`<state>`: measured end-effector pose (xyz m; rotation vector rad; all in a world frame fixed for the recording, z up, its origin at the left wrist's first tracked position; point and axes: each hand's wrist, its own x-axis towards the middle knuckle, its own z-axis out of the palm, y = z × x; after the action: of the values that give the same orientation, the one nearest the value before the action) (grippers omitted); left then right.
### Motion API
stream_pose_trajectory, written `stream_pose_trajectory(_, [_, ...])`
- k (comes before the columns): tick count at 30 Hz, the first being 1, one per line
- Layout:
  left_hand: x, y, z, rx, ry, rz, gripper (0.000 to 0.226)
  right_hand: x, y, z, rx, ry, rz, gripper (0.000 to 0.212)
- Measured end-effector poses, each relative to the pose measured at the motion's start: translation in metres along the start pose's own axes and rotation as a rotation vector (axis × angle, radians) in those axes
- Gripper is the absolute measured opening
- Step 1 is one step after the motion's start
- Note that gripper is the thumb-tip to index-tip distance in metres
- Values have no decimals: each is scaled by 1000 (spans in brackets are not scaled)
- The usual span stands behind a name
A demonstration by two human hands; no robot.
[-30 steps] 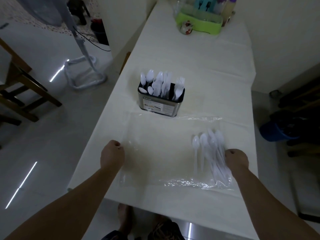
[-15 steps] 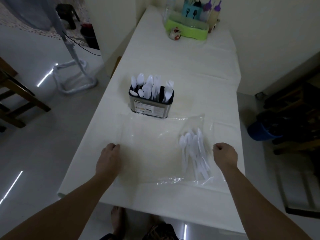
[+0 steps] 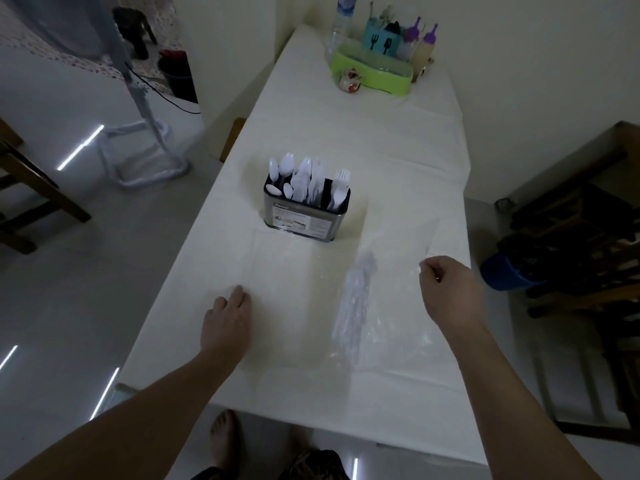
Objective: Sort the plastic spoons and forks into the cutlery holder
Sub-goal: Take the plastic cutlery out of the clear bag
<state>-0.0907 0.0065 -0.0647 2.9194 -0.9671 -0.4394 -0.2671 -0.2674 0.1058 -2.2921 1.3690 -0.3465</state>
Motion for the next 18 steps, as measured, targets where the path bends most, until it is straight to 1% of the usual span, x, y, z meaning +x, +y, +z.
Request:
stream_pose_trajectory(4, [2, 1, 1, -18, -39, -9, 52, -15, -24, -17, 10, 20, -4, 14])
stream_pose_trajectory(10, [1, 2, -4, -64, -94, 0, 57, -43, -56, -38, 138, 32, -39, 12])
stream_pose_trajectory(14, [2, 0, -4, -47, -105, 16, 56, -51, -76, -40, 160, 76, -102, 13])
stream_pose_trajectory(18, [2, -3, -1, -40, -99, 23, 57, -58, -94, -36, 110, 99, -212, 15])
